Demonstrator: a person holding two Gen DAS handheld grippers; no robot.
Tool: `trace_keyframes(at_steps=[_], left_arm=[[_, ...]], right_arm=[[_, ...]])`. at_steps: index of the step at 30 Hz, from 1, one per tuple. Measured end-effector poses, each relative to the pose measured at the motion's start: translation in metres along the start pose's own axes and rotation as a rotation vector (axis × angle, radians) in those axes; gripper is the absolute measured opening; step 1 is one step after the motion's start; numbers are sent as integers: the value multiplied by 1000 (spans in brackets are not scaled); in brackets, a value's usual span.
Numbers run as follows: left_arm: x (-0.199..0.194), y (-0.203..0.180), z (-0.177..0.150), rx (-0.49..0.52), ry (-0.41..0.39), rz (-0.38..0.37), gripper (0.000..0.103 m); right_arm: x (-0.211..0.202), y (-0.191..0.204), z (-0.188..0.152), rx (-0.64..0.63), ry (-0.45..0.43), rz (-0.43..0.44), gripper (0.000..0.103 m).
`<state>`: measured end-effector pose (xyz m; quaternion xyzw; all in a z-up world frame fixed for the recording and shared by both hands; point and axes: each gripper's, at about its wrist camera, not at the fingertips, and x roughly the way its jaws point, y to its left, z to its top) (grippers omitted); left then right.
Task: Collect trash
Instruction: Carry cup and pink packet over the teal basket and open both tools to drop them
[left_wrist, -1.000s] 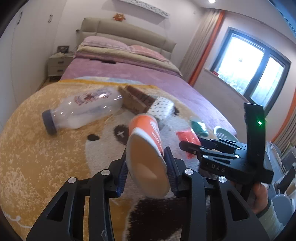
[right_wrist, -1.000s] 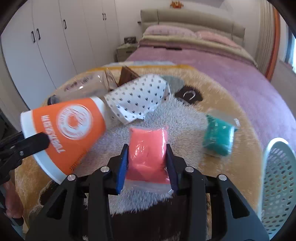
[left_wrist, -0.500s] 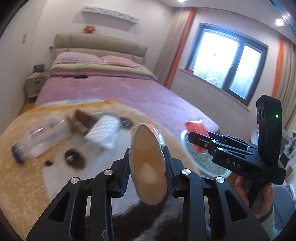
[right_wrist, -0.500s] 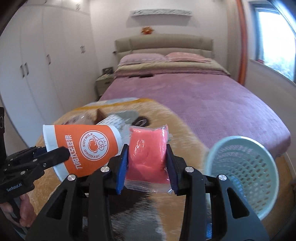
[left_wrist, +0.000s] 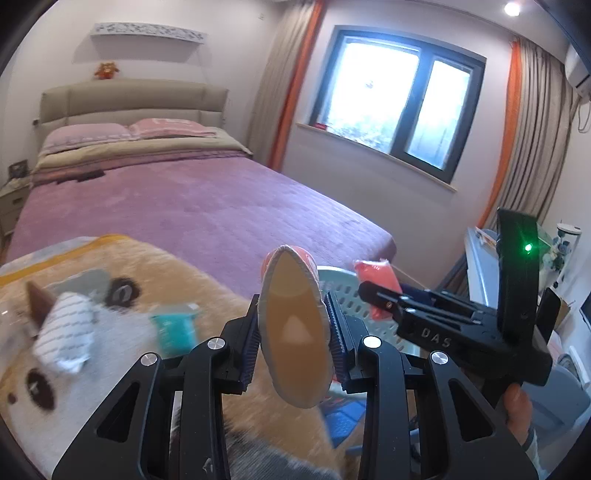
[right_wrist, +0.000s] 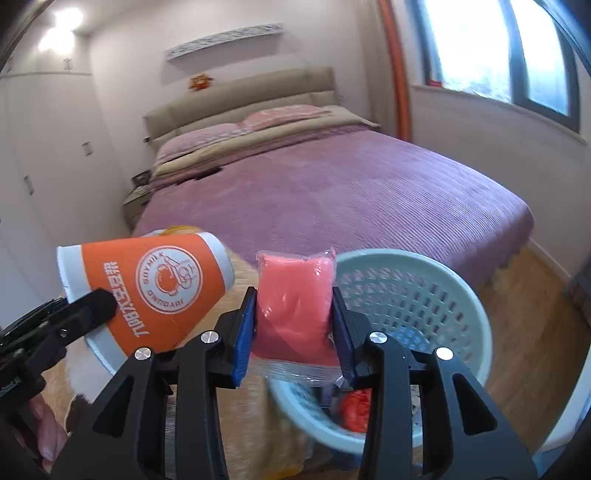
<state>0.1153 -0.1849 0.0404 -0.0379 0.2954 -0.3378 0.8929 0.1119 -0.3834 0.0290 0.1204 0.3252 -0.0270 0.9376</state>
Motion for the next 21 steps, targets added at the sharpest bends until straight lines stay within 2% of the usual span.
trace_keyframes(at_steps=[11, 19, 21], left_arm=[[87, -30, 6, 32, 88, -29, 34], [115, -40, 7, 51, 119, -43, 34], [117, -38, 6, 46, 117, -39, 40]], right_arm=[[44, -71, -15, 147, 94, -106, 36], [63, -94, -25, 194, 142, -149, 36], [65, -95, -27, 201, 151, -158, 41]])
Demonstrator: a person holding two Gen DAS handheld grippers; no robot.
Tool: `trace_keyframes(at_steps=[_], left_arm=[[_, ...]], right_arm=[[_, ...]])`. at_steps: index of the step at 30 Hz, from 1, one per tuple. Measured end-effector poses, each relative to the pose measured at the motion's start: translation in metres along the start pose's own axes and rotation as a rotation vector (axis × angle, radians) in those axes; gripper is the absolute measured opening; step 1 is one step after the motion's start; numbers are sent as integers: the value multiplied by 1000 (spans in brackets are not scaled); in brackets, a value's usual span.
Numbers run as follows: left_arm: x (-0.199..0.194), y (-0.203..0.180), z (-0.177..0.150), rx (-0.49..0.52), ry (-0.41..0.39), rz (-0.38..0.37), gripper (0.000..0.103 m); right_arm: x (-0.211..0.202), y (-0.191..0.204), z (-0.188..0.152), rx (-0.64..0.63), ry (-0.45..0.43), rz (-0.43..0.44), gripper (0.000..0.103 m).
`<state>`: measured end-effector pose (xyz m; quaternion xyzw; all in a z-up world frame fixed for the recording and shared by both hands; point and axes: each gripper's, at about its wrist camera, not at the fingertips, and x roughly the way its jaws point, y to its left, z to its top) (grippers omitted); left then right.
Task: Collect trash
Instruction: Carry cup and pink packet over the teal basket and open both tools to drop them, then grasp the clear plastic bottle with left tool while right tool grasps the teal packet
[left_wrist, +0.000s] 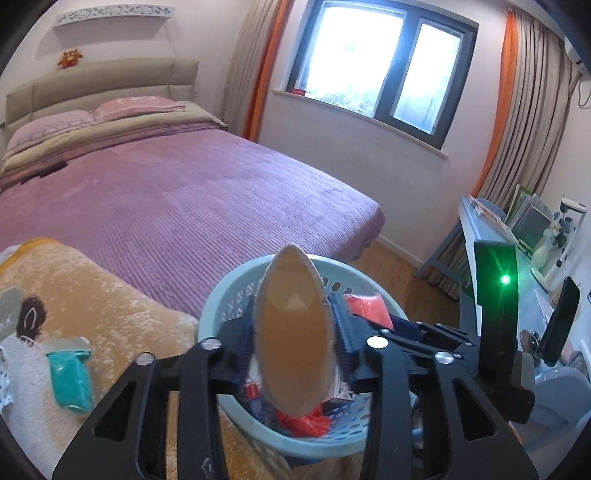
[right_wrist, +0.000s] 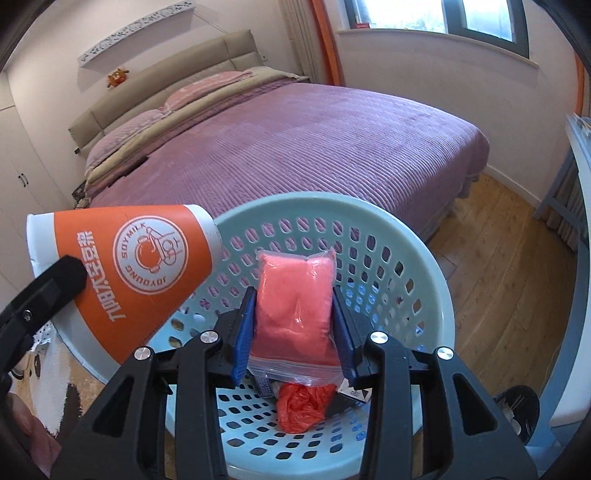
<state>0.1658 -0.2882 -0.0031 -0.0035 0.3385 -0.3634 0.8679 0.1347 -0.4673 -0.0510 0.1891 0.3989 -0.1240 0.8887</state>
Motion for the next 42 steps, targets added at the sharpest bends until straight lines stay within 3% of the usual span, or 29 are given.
trace_keyframes(at_steps=[2, 5, 10, 16, 22, 28, 33, 40, 42], left_arm=[[-2, 2, 1, -6, -11, 13, 51], [-13, 5, 0, -16, -29, 17, 62], [-43, 16, -4, -46, -66, -11, 65], [-94, 30, -11, -75, -141, -21, 67], [-153, 52, -20, -97, -223, 29, 75], [-213, 98, -37, -140, -283, 152, 84], [-252, 152, -62, -198, -296, 324, 87], [-274, 241, -98, -312, -206, 503, 87], [-276, 262, -101, -326, -177, 517, 87]], right_arm=[[-1, -1, 0, 5, -1, -14, 53], [-9, -2, -1, 16, -8, -6, 56], [-36, 15, -2, 0, -51, 45, 56], [-71, 64, -5, -97, -105, 108, 56], [-91, 122, -15, -206, -136, 178, 56], [-86, 179, -32, -307, -125, 230, 56], [-64, 211, -43, -337, -92, 251, 57], [-22, 246, -53, -346, -54, 220, 57], [-12, 255, -56, -350, -54, 200, 58]])
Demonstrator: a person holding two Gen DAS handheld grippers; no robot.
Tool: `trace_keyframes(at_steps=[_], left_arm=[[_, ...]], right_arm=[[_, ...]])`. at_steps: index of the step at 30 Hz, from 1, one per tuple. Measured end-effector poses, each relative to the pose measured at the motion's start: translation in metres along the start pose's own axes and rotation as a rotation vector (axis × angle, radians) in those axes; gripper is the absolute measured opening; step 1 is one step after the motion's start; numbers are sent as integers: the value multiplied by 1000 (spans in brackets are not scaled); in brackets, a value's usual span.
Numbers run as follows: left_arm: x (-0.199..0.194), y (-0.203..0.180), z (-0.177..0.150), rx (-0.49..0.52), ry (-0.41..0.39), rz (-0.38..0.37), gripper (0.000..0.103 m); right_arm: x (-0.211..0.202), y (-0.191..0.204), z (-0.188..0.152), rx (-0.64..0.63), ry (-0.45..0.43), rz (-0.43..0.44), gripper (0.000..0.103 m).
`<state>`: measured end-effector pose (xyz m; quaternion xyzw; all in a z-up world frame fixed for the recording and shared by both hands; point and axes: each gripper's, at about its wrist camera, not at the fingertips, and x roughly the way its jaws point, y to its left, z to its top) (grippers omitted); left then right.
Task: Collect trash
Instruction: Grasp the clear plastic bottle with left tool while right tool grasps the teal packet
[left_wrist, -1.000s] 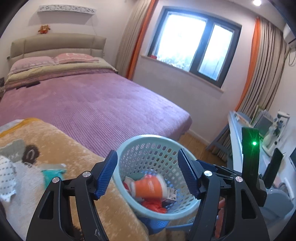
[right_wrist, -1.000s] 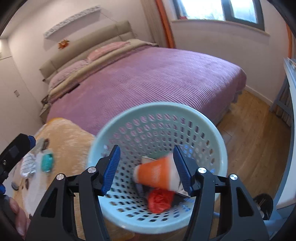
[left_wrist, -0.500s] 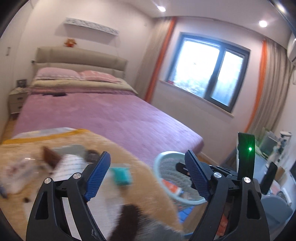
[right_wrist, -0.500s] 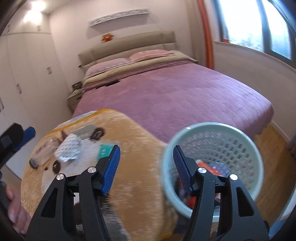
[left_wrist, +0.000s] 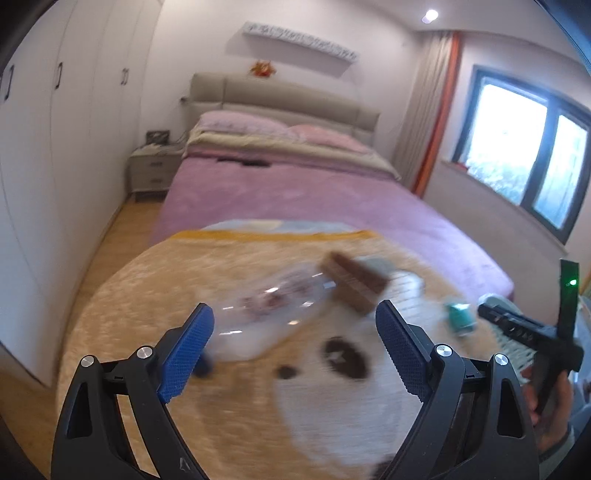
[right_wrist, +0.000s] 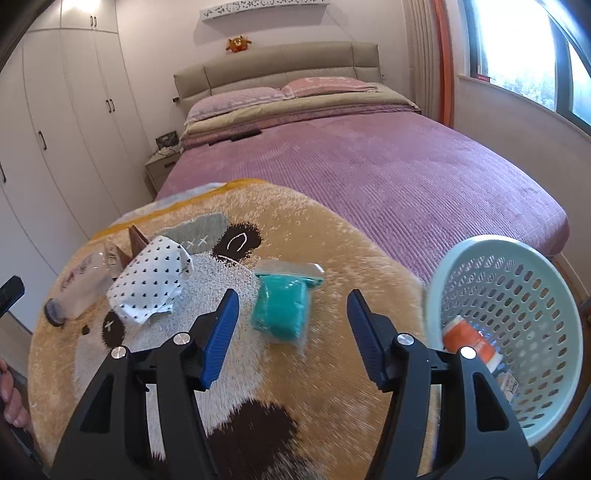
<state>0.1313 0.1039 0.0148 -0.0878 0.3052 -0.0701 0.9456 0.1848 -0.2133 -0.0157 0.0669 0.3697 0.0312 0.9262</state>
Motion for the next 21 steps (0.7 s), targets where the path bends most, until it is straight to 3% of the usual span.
trace_keyframes(at_steps=[6, 14, 18, 21], left_arm=[[23, 35, 15, -32, 65, -33, 88], [64, 22, 9, 96, 218, 9, 88], [60, 8, -2, 152, 269, 28, 81], [54, 2, -8, 152, 284, 0, 81]], right_arm=[[23, 10, -3, -21, 16, -56, 58], [39, 3, -2, 10, 78, -43, 58], [39, 7, -3, -23, 84, -25, 58], [38, 12, -3, -45, 79, -31, 58]])
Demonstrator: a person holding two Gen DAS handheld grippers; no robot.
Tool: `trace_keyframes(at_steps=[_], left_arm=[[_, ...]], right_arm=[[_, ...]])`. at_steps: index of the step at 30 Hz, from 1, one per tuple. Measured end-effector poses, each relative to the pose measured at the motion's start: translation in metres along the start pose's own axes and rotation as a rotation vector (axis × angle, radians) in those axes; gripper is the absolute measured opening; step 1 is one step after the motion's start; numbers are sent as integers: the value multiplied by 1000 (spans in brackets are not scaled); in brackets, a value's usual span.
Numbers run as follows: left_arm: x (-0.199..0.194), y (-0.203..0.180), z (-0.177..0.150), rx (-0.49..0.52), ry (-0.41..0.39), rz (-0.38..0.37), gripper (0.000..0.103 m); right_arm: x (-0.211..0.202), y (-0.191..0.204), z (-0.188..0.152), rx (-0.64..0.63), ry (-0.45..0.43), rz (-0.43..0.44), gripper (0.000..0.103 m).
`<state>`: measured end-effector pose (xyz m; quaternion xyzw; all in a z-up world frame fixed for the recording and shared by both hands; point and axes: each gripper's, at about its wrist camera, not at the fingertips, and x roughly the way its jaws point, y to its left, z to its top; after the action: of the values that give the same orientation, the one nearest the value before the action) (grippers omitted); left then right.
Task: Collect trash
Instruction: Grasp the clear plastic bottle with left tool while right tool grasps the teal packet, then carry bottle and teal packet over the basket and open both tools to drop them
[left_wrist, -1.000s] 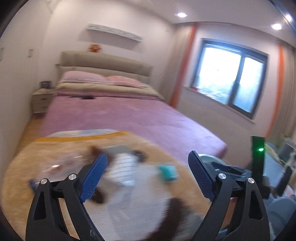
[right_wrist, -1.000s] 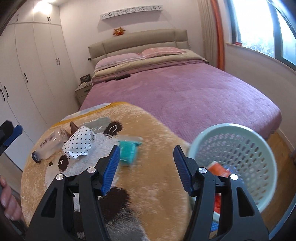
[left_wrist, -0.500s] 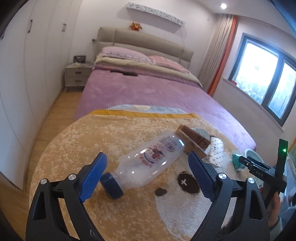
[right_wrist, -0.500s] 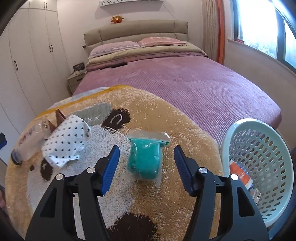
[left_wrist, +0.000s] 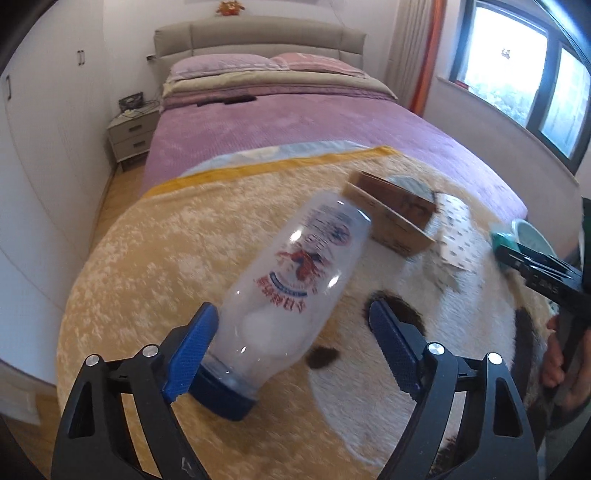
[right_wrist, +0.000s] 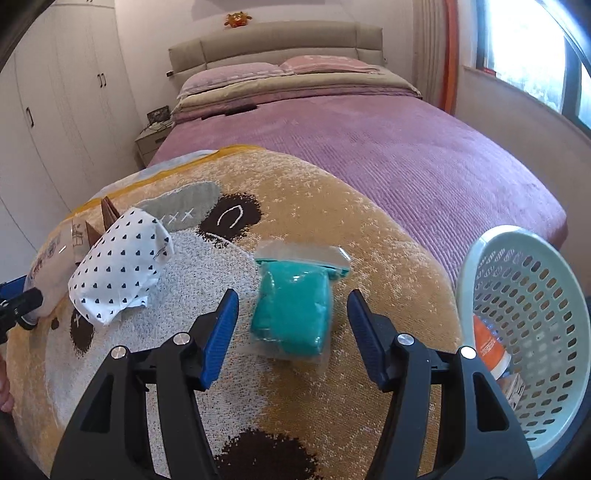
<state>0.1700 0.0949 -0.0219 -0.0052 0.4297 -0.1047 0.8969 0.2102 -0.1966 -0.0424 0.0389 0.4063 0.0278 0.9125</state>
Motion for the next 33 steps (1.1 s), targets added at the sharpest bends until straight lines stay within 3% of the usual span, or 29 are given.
trace_keyframes(at_steps=[3, 7, 11, 13, 19, 21, 22, 30, 33], left_arm=[[-2, -7, -3, 1, 2, -25, 81], [7, -14, -2, 13, 10, 41, 80], [16, -20, 1, 15, 14, 113, 67], [16, -20, 1, 12, 5, 121, 66], [0, -17, -3, -17, -48, 107, 61], [-8, -16, -4, -34, -77, 98, 60], [-14, -15, -5, -43, -94, 93, 60], [-49, -35, -3, -42, -144, 51, 60], [-59, -56, -1, -12, -150, 25, 60]], right_arm=[[-2, 2, -1, 1, -7, 0, 58], [-6, -3, -1, 28, -14, 3, 58], [-11, -8, -3, 54, -38, 7, 58], [-9, -8, -2, 50, -25, 11, 58], [3, -2, 2, 19, 15, -14, 55], [7, -2, 2, 17, 33, -15, 39], [9, -3, 2, 18, 39, -12, 38], [-22, -3, -3, 16, -96, 2, 36], [-41, -11, -9, 54, -133, 54, 36]])
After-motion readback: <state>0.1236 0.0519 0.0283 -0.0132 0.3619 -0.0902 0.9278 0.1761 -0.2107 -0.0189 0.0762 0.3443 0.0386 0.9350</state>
